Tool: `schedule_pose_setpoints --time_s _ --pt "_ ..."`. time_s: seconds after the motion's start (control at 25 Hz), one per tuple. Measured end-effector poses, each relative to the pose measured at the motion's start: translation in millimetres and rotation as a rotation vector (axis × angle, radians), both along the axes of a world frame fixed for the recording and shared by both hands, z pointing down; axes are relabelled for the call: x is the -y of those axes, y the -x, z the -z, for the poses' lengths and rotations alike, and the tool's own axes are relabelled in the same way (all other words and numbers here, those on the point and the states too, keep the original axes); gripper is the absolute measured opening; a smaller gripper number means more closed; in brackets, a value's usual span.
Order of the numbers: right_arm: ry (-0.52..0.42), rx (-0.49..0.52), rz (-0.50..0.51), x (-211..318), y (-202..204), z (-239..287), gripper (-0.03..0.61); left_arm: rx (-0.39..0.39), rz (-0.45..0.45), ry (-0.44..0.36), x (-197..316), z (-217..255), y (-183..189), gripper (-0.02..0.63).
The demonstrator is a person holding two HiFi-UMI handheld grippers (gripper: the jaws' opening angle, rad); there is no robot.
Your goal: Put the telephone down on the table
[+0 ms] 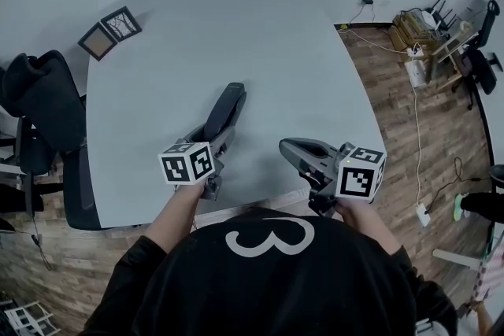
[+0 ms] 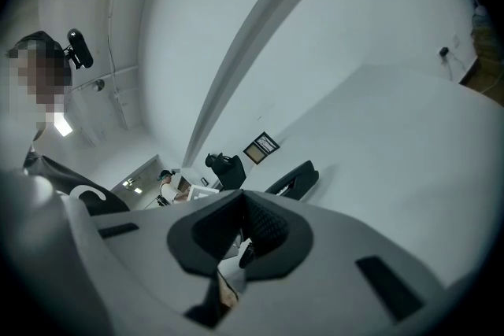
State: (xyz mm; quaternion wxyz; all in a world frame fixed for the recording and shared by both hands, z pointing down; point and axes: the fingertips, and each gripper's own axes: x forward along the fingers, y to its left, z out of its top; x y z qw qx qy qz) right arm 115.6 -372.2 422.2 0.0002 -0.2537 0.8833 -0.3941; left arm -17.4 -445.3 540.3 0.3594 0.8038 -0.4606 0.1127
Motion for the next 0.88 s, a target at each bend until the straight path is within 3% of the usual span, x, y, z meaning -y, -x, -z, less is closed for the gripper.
schedule_pose_setpoints --time_s 0.24,0.52,0.76,0.88 --pt "0.027 -0.008 -0.013 1.8 -8.3 -6.2 0.009 0.086 -0.011 0.002 -0.4 -24.7 -5.6 0.295" --pt "0.036 -0.013 -0.017 5.9 -7.5 -13.4 0.01 0.259 -0.063 -0.038 -5.9 -43.0 -10.2 0.295" --pt "0.041 -0.018 -0.011 8.5 -2.9 -13.8 0.009 0.481 -0.129 -0.071 -9.2 -55.2 -13.1 0.298" --pt "0.034 -0.019 -0.004 6.3 0.9 -14.0 0.01 0.506 -0.166 -0.061 -11.6 -62.4 -15.2 0.299"
